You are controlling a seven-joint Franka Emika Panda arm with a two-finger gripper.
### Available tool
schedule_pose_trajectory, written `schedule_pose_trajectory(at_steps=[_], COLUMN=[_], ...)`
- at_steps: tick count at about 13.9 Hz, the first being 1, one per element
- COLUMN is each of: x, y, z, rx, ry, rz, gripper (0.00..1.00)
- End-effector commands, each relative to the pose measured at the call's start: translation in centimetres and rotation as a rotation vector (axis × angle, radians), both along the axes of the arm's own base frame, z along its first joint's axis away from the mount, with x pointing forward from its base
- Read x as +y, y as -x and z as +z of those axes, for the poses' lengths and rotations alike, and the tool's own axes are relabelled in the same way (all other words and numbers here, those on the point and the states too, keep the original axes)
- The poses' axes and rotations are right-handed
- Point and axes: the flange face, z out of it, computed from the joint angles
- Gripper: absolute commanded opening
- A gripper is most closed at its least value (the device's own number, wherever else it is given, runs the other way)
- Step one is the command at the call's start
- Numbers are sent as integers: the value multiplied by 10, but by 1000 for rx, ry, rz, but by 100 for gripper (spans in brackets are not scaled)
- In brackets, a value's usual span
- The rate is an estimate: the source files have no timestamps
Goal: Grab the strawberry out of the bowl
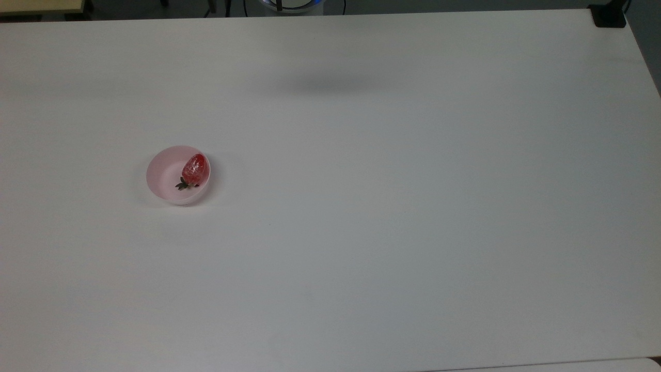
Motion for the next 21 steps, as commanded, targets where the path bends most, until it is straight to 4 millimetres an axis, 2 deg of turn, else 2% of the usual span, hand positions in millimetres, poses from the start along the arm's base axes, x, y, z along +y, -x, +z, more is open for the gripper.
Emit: schedule_pose_trajectory(at_steps=[1, 10, 11, 12, 13, 14, 16, 17, 18, 19, 20, 21], x=[2, -1, -9, -24, -31, -46, -66, -72, -86, -107, -119, -121], y=[1, 2, 3, 3, 2, -6, -22, -29, -41, -49, -52, -58], z=[-2, -5, -10, -11, -14, -29, -46, -47, -62, -70, -74, -84], rx=[-7, 2, 9, 8, 13, 43, 46, -1, -21, -62, -99, -112], ry=[-16, -16, -12, 0, 13, 51, 116, 134, 136, 126, 113, 95], rz=[21, 23, 38, 73, 155, 293, 391, 372, 275, 83, -76, -229], gripper=[100, 100, 100, 100, 100, 100, 100, 100, 100, 100, 100, 100])
